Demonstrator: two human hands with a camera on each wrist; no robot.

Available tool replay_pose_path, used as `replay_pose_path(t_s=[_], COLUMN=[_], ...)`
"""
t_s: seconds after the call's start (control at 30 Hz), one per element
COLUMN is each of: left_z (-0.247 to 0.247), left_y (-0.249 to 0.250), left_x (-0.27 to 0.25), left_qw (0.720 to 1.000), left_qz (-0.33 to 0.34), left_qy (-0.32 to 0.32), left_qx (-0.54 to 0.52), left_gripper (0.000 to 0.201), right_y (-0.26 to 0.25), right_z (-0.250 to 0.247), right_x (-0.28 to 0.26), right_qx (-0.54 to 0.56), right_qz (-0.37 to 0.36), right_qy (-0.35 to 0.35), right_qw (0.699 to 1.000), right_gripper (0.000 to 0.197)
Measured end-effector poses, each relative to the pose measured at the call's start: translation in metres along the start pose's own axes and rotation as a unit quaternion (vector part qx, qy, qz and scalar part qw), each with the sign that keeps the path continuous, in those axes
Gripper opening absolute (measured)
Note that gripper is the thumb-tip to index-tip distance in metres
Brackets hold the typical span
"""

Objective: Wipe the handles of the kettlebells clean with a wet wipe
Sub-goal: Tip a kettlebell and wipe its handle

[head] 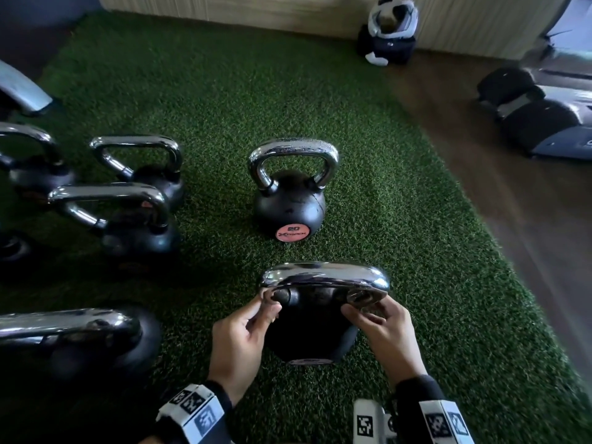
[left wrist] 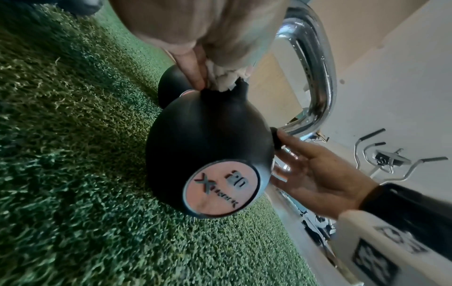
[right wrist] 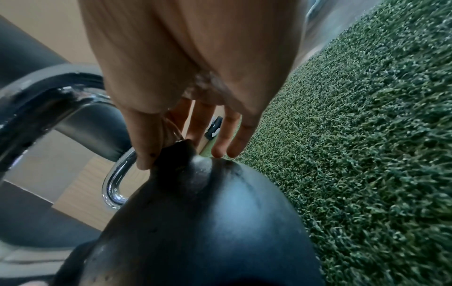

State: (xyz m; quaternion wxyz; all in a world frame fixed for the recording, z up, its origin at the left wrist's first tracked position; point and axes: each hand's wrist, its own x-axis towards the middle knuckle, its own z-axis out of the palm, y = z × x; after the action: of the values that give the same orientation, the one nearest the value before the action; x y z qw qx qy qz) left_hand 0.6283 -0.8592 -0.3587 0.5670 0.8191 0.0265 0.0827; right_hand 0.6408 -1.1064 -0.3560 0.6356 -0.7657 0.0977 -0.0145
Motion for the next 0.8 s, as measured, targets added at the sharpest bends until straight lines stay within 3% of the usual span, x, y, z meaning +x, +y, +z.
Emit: replay_pose_path(t_s=[0.2,0.33,0.47,0.53,0.6,0.7,0.8], left_z=[0.011,0.025,0.028,0.025,0.024,0.024,0.022], left_y=[0.0,0.013,0.021,0.019,0.014,0.009,0.009], left_x=[0.04,0.07,0.084,0.086,0.085,0.079,0.084], left_qw=[1.0,0.999,0.996,0.995,0.995,0.996,0.998], left_qz=[-0.001,0.025,0.046,0.05,0.06,0.061,0.012], left_qy=[0.013,-0.019,-0.075,-0.085,-0.081,-0.064,-0.067], left_qx=[0.014,0.012,0.009,0.018,0.022,0.02,-0.02], left_gripper=[0.032,0.023,0.023,0.022,0.026,0.029,0.032], right_y=[0.002,0.002,-0.003,-0.005,-0.007,-0.006,0.011], right_z=[-0.013,-0.005,-0.011,-0.018,-0.018,0.001,0.019], right_x=[-0.038,-0.053,-0.038,-0.018,0.003,0.026,0.036], right_qx=[-0.114,-0.215,-0.246,-0.258,-0.271,-0.245,-0.19], right_qz=[-0.041,-0.11,-0.166,-0.174,-0.142,-0.039,-0.012], right_qy=[-0.025,-0.051,-0.12,-0.127,-0.135,-0.18,-0.169], right_qw=[0.992,0.969,0.948,0.942,0.942,0.952,0.967], right_gripper=[0.026,0.024,0.019,0.027,0.049,0.086,0.083])
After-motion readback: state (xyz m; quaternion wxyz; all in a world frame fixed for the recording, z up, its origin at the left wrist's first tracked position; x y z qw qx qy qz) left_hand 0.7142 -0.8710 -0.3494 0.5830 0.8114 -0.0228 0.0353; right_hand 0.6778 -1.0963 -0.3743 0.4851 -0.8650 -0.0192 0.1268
